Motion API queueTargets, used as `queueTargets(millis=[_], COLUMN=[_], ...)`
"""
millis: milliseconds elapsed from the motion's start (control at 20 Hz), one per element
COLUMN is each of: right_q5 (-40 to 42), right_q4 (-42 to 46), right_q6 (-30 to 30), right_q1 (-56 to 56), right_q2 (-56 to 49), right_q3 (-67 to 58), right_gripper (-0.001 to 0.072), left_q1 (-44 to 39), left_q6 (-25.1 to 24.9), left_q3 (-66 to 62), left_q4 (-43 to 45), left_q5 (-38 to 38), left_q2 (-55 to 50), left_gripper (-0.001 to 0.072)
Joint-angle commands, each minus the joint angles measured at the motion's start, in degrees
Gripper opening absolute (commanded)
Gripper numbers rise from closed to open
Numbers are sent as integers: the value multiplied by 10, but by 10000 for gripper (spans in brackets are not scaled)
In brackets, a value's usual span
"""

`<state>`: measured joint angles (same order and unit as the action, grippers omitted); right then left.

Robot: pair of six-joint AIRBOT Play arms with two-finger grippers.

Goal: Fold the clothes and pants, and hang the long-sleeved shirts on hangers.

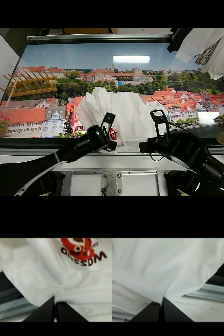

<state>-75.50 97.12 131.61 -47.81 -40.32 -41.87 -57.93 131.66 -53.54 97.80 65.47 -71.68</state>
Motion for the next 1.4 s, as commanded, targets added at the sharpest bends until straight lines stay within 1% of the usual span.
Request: queueTargets(millis=[0, 100, 200, 300, 400, 500, 550, 650, 750, 850, 950, 1000, 1050, 1150, 1300, 1350], right_q5=[-6, -20, -50, -76, -85, -86, -86, -85, -89, -105, -140, -167, -205, -259, -273, -267], right_q4=[4, 3, 3, 3, -3, -3, -2, -2, 0, 0, 7, 9, 9, 6, -23, -45], right_q6=[-87, -163, -228, -269, -284, -284, -283, -279, -279, -283, -299, -304, -308, -307, -272, -253], right_q1=[57, 116, 157, 164, 163, 163, 163, 163, 163, 164, 164, 164, 164, 162, 162, 162], right_q2=[-1, -10, -33, -67, -99, -125, -133, -146, -158, -186, -224, -245, -263, -276, -246, -235], right_q3=[-57, -162, -303, -447, -571, -663, -694, -730, -731, -730, -729, -728, -721, -671, -513, -453], right_gripper=[18, 17, 17, 17, 17, 17, 17, 17, 17, 17, 17, 17, 17, 17, 17, 17], left_q1=[52, 68, 63, 42, 13, -9, -11, 6, 52, 125, 194, 227, 248, 259, 235, 219], left_q6=[-83, -130, -171, -205, -235, -266, -280, -286, -281, -250, -249, -260, -287, -293, -289, -276], left_q3=[-91, -215, -346, -466, -565, -642, -666, -682, -648, -584, -528, -499, -465, -378, -193, -128], left_q4=[11, 11, 11, 11, 12, 16, 17, 17, 16, -2, -71, -121, -156, -168, -170, -171], left_q5=[26, 35, 16, -10, -21, -20, -23, -31, -39, -26, 15, 46, 77, 123, 123, 116], left_q2=[76, 123, 148, 153, 138, 114, 104, 92, 93, 94, 86, 78, 72, 73, 109, 122], left_gripper=[20, 20, 19, 19, 19, 20, 20, 19, 19, 19, 20, 19, 20, 20, 20, 20])
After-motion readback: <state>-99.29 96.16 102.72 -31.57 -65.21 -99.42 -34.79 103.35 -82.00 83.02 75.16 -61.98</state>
